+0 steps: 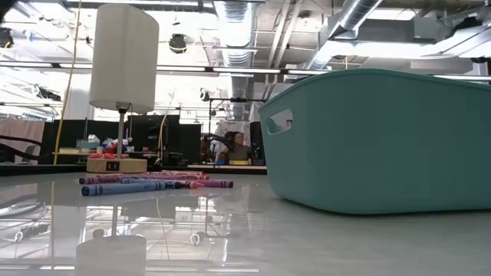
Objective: Sort crayons
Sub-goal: Adjust the yellow bin
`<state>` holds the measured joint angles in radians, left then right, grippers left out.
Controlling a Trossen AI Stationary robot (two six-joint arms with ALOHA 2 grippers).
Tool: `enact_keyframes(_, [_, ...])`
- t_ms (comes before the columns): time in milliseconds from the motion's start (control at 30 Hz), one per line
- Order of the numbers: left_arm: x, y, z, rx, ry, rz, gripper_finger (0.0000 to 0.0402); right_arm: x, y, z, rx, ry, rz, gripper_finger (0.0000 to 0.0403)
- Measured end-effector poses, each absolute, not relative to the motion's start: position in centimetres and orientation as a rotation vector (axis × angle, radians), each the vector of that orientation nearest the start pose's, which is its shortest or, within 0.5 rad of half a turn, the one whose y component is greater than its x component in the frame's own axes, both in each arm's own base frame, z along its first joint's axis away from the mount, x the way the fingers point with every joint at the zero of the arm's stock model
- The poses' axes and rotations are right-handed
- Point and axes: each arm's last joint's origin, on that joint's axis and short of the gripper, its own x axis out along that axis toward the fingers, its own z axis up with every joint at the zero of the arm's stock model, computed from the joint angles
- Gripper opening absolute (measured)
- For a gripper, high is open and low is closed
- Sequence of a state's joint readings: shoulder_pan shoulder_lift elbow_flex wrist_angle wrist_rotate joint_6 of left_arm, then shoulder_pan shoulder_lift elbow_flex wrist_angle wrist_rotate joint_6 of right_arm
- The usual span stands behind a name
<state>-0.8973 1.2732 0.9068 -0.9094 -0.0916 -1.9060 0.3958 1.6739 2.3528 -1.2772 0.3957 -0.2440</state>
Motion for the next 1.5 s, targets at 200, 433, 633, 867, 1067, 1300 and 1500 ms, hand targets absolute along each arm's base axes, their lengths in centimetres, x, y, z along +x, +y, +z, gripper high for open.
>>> enact_keyframes(200, [13.3, -20.3, 23.2, -1.052, 1.382, 0.603, 0.0000, 26.9, 10.1, 50.7, -0.507, 0.583, 0.083, 0.0075])
enact_keyframes(433, [13.4, -24.1, 24.0, -1.066, 1.492, 0.577, 0.0000, 27.3, 10.1, 50.3, -0.512, 0.601, 0.079, 0.0075])
enact_keyframes(633, [13.9, -27.3, 23.1, -1.071, 1.531, 0.585, 0.0000, 27.3, 10.0, 50.3, -0.510, 0.600, 0.077, 0.0075])
enact_keyframes(867, [15.1, -30.2, 20.4, -1.110, 1.572, 0.508, 0.0000, 27.3, 10.0, 50.3, -0.510, 0.600, 0.078, 0.0075])
enact_keyframes(1067, [15.0, -29.7, 19.5, -1.061, 1.530, 0.607, 0.0000, 27.3, 10.0, 50.4, -0.508, 0.597, 0.076, 0.0075])
enact_keyframes(1300, [15.7, -29.1, 19.0, -1.030, 1.455, 0.625, 0.0000, 27.3, 10.0, 50.4, -0.499, 0.596, 0.075, 0.0075])
enact_keyframes(1500, [16.4, -27.6, 18.7, -0.919, 1.448, 0.682, 0.0000, 27.3, 10.1, 50.4, -0.492, 0.596, 0.077, 0.0075])
